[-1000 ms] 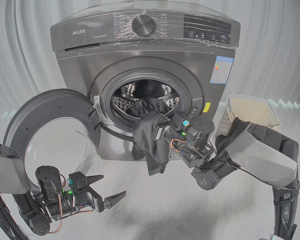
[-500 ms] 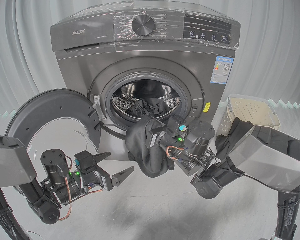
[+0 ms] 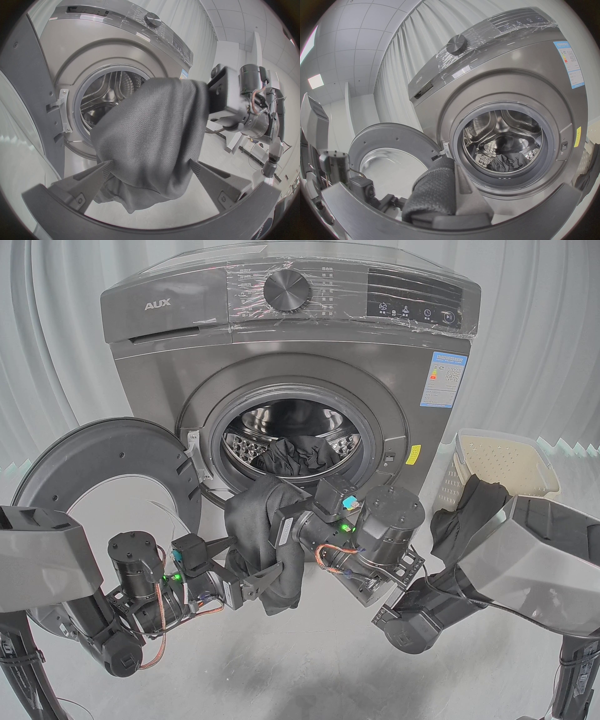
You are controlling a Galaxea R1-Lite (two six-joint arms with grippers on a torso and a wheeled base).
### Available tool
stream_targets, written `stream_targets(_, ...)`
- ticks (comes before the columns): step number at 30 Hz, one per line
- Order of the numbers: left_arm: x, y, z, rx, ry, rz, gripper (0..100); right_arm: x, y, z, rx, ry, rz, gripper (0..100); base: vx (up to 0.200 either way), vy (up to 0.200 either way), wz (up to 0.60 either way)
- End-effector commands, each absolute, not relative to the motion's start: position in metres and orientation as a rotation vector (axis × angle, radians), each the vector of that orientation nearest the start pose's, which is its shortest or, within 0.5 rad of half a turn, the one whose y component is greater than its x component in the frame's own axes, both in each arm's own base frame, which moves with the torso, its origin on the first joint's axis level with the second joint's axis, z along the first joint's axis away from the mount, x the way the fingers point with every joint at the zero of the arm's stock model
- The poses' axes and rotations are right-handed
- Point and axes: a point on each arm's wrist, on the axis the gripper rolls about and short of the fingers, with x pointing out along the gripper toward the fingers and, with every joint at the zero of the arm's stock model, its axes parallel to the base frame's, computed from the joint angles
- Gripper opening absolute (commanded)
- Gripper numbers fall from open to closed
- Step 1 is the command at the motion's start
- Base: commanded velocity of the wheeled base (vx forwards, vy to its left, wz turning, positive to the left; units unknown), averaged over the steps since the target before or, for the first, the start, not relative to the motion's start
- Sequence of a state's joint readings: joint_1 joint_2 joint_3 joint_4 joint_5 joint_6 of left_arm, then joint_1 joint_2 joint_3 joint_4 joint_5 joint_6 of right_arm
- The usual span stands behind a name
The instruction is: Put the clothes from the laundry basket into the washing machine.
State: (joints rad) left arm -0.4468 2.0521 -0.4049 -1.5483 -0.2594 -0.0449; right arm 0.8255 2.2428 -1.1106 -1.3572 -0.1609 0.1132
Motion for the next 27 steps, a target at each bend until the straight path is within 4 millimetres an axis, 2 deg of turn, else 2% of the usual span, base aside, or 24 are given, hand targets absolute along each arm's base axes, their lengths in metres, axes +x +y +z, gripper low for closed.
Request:
stream_targets(1, 0.283, -0.142, 0.066, -0.034, 0.122, -0.701, 100, 0.29, 0.315, 0.133, 0.222, -0.169, 0.682, 0, 0.0, 0.0, 0.0)
stream_targets(6, 0.293, -0.148, 0.063, -0.035, 0.106, -0.698, 100, 0.284, 0.317, 0.132, 0.221, -0.16, 0.697, 0, 0.0, 0.0, 0.0)
stream_targets(12, 0.318, -0.155, 0.059, -0.061, 0.067, -0.635, 100, 0.272, 0.317, 0.136, 0.231, -0.15, 0.718, 0, 0.0, 0.0, 0.0)
stream_targets(19, 0.333, -0.159, 0.054, -0.068, 0.045, -0.592, 100, 0.267, 0.316, 0.137, 0.239, -0.15, 0.725, 0, 0.0, 0.0, 0.0)
stream_targets(20, 0.333, -0.159, 0.054, -0.068, 0.043, -0.591, 0, 0.267, 0.316, 0.137, 0.239, -0.15, 0.725, 0, 0.0, 0.0, 0.0)
stream_targets(27, 0.336, -0.159, 0.059, -0.09, 0.026, -0.567, 0, 0.272, 0.307, 0.131, 0.226, -0.124, 0.698, 0, 0.0, 0.0, 0.0)
